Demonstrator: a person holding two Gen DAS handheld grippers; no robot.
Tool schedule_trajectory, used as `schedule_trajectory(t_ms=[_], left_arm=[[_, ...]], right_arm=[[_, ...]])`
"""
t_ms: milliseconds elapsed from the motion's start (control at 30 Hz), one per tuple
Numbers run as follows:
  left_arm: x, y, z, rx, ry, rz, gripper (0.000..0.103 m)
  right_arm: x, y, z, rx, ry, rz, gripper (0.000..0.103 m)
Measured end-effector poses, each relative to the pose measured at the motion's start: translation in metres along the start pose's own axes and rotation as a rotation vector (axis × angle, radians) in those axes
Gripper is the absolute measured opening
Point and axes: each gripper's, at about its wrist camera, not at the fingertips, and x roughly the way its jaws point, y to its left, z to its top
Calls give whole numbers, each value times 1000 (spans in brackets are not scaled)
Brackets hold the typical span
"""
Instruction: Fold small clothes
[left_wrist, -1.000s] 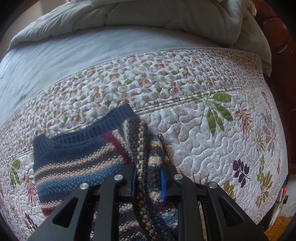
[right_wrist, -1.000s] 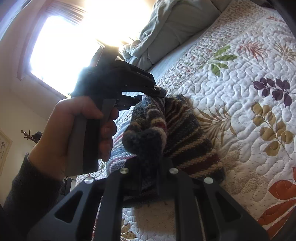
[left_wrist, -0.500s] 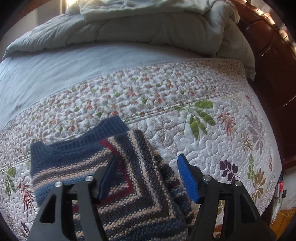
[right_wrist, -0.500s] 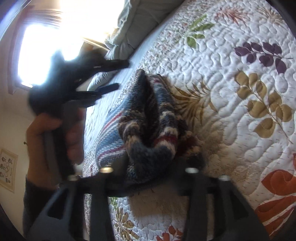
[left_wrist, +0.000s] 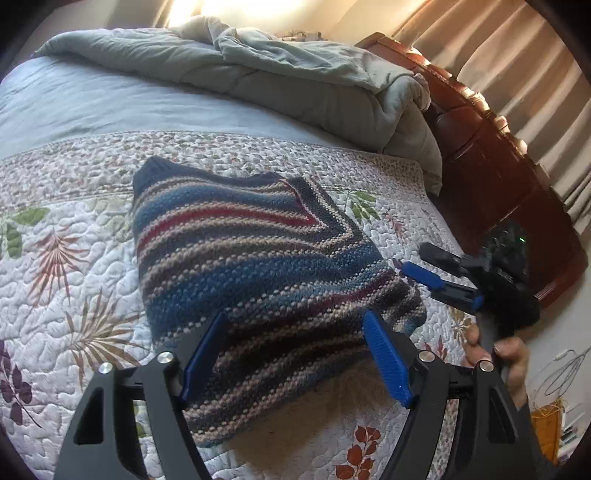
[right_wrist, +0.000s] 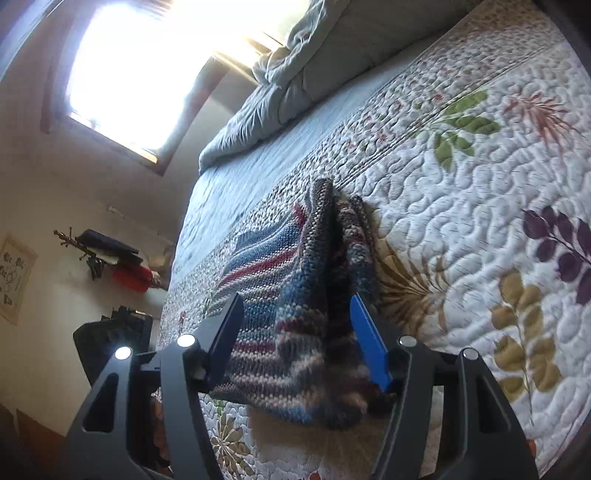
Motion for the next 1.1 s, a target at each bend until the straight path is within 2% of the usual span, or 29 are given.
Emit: schedule_trajectory(t_ms=[100,133,167,267,333,400,433,533,600,667,700,833,1000,1033,1067,1100], left_arm=[[-2,4,-4,-38,-16,-54,77],[-1,4,-4,-48,-19,-75,77],[-2,5,-6,-52,-23,-87,77],[-1,2,-10,-31,-3,-103,76],[-1,-1,-15,-7,11,-105,76],[4,2,-22,-10,48,-109,76],[7,4,-26,-11,64,-106,75],[12,11,-34,-7,80,-101,75],[13,16,-39,-18,90,-112,75],[14,21,-43,-22,91,-117,75],[14,24,-44,-30,90,-126,76],[16,21,-49,-7,77,-104,77],[21,-1,-59,100,48,44,77],[22,-6,-62,134,39,83,77],[24,-11,-66,166,31,114,77],[27,-16,-70,195,24,143,77]], right_arm=[[33,-4,14,36,90,-24,57],[43,-7,16,50,123,-17,43],[45,-7,13,57,143,-8,19],[28,-9,9,51,104,-1,13],[10,-20,5,54,50,-9,11],[20,-40,-3,67,83,-91,11],[26,-45,-6,62,96,-104,11],[20,-37,-5,26,82,-86,14],[14,-27,6,16,67,-97,22],[11,-14,24,-14,37,-113,54],[14,-6,35,-33,27,-126,56],[50,11,72,-69,52,-177,56],[97,6,94,-46,100,-227,56],[102,4,93,-52,113,-228,53],[105,2,91,-65,120,-239,40],[107,1,90,-86,125,-256,31]])
